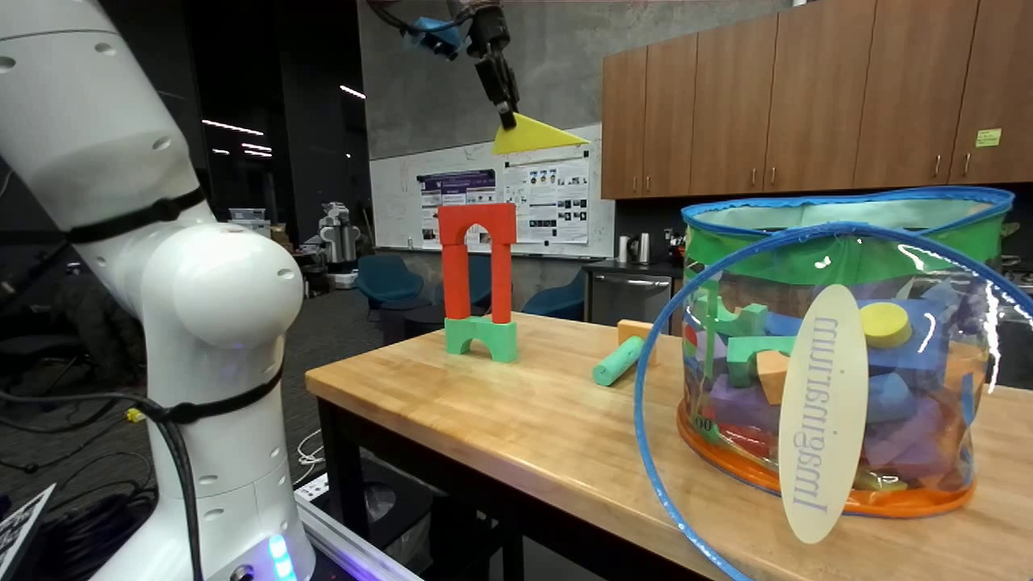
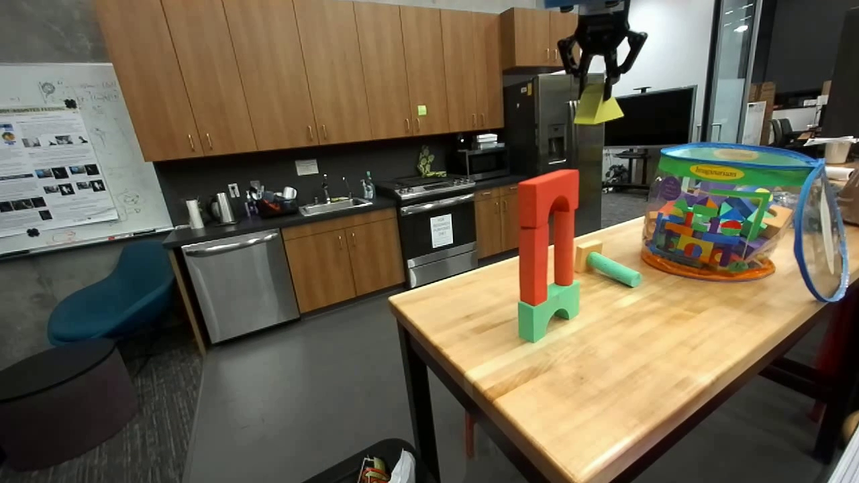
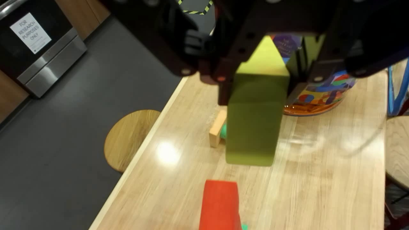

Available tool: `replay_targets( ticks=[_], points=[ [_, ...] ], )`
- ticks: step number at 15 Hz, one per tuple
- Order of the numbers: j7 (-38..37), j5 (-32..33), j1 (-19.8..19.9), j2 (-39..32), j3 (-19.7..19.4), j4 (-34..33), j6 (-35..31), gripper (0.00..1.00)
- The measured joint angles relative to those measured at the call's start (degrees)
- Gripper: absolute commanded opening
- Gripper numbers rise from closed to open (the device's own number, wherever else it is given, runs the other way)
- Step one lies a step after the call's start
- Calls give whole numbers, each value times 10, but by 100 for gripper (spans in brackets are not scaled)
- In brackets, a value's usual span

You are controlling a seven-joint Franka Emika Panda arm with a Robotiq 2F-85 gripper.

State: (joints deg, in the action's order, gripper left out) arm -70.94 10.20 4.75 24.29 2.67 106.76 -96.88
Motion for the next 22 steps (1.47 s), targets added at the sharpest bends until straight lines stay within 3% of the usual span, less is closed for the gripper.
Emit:
replay_targets(
  ticks=[11, 22],
  points=[
    [187, 20, 94, 2, -123, -11, -40, 16],
    [273, -3, 166, -5, -219, -17, -68, 16]
  ],
)
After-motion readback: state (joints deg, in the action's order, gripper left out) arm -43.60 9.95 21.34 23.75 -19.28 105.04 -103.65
